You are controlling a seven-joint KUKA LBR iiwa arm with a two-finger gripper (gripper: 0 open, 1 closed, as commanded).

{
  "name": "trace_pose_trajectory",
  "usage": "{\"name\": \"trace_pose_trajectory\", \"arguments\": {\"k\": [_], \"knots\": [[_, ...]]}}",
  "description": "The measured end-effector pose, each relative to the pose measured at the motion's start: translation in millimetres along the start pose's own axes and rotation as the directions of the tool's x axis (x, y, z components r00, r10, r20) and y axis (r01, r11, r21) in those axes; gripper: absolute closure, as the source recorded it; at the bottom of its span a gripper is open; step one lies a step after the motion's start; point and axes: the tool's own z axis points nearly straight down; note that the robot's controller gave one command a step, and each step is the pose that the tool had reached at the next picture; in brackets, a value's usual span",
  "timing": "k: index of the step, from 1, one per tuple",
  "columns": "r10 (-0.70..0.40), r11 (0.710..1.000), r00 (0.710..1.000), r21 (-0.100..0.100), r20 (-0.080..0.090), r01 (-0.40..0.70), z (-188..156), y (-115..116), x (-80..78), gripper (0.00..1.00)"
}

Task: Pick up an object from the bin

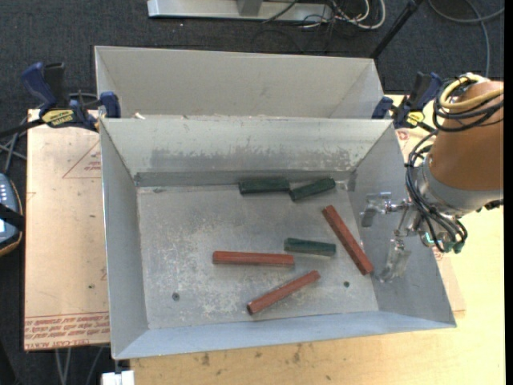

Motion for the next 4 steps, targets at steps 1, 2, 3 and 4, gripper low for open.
{"name": "trace_pose_trajectory", "arguments": {"k": [1, 2, 3, 4], "knots": [[-0.003, 1.0, 1.0, 0.001, 0.008, 0.003, -4, 0, -1.6, 0.0], [-0.034, 0.999, 0.999, 0.003, 0.016, 0.034, 42, 2, -13.0, 0.0], [-0.031, 1.0, 0.999, 0.002, 0.012, 0.031, 104, 28, -17.1, 0.0], [-0.202, 0.979, 0.979, 0.001, 0.006, 0.202, 136, 35, -22.4, 0.0]]}}
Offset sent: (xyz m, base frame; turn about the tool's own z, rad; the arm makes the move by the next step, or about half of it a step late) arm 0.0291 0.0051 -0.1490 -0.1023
